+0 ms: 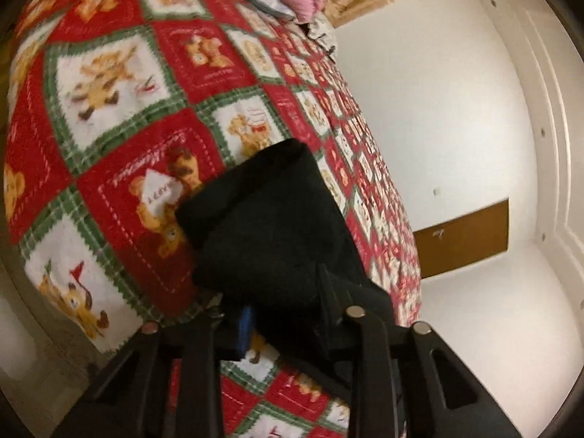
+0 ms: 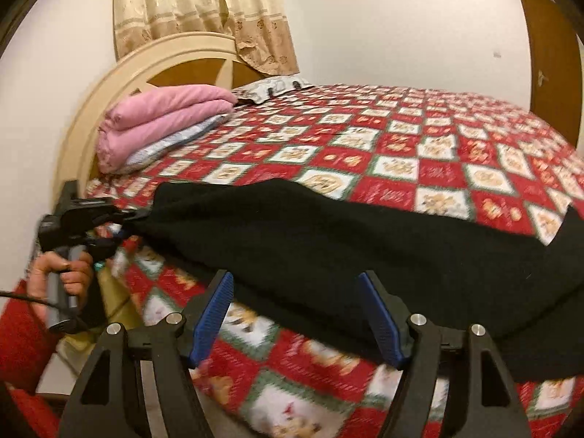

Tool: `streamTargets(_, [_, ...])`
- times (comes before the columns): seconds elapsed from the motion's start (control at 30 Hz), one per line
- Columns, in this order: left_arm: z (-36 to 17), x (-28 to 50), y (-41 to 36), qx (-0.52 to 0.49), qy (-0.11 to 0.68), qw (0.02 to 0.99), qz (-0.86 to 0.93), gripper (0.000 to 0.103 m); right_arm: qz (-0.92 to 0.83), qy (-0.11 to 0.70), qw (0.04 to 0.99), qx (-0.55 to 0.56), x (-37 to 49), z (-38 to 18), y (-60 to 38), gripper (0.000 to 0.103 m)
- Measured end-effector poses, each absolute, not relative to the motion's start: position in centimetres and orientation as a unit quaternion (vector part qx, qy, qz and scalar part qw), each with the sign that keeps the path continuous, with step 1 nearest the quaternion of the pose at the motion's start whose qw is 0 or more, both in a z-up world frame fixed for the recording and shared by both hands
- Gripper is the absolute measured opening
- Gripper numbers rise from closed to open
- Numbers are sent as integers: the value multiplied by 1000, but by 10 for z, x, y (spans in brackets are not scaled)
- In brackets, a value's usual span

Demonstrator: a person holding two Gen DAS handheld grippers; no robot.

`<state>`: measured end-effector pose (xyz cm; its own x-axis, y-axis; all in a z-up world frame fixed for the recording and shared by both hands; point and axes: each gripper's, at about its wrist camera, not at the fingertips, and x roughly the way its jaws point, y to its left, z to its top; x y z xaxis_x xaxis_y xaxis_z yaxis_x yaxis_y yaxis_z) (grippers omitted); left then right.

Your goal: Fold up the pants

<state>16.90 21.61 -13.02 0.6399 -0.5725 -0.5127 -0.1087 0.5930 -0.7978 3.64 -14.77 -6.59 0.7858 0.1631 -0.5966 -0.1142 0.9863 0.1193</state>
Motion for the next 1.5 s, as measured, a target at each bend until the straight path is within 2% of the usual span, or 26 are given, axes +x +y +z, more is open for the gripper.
streamTargets(0.13, [-107, 174, 210, -363, 378, 838, -155, 22, 52, 309, 950, 11, 49, -64, -155, 72])
streamTargets(0.3, [-58, 180, 203, -260, 292, 898, -203, 21, 57, 323, 944, 28, 57, -71, -157, 72])
streamTargets(0.37, [-59, 188, 192, -183, 317, 908, -203, 21, 64, 331, 941, 24, 57, -77, -152, 72])
streamTargets(0.43, [-83, 197, 192, -135, 370, 901, -180, 21, 71, 338, 938, 17, 58, -80, -147, 72])
streamTargets(0.53, [-121, 200, 204, -132, 441, 874, -155, 29, 86, 344, 935, 0, 60, -81, -141, 72])
streamTargets(0.6, [-119, 187, 211, -135, 430, 877, -164, 36, 91, 344, 935, -5, 64, -78, -140, 72])
streamTargets(0.63, [-115, 183, 211, -124, 430, 880, -157, 49, 92, 344, 934, -4, 67, -77, -140, 72])
streamTargets(0.67, [-108, 182, 212, -95, 423, 892, -126, 73, 94, 344, 934, 1, 71, -75, -142, 72])
streamTargets(0.7, [-103, 182, 213, -77, 415, 901, -99, 85, 97, 343, 934, 10, 76, -73, -143, 72])
streamTargets(0.73, [-94, 180, 215, -58, 396, 915, -59, 92, 100, 342, 934, 17, 79, -71, -144, 72])
streamTargets(0.83, [-71, 172, 226, -52, 341, 938, 29, 92, 109, 337, 934, 44, 90, -66, -148, 72])
streamTargets(0.9, [-57, 163, 220, -68, 311, 948, 17, 91, 124, 338, 930, 69, 99, -64, -151, 72])
streamTargets(1.0, [-56, 166, 187, -36, 284, 958, 0, 91, 139, 337, 928, 82, 120, -59, -152, 72])
streamTargets(1.07, [-73, 175, 160, -12, 299, 954, -3, 91, 148, 339, 925, 86, 139, -55, -151, 72])
streamTargets(1.2, [-117, 196, 142, -37, 382, 923, -6, 89, 181, 357, 909, 117, 186, -59, -148, 72])
streamTargets(1.27, [-121, 187, 130, -13, 352, 936, 21, 93, 197, 374, 896, 132, 206, -69, -141, 72])
streamTargets(1.4, [-120, 183, 126, -14, 348, 937, 34, 100, 221, 427, 861, 164, 231, -99, -129, 72])
streamTargets(1.43, [-120, 185, 129, -16, 349, 936, 34, 103, 227, 434, 854, 175, 231, -103, -128, 74])
streamTargets(1.5, [-122, 185, 133, -16, 346, 938, 26, 103, 240, 426, 854, 178, 222, -101, -127, 74])
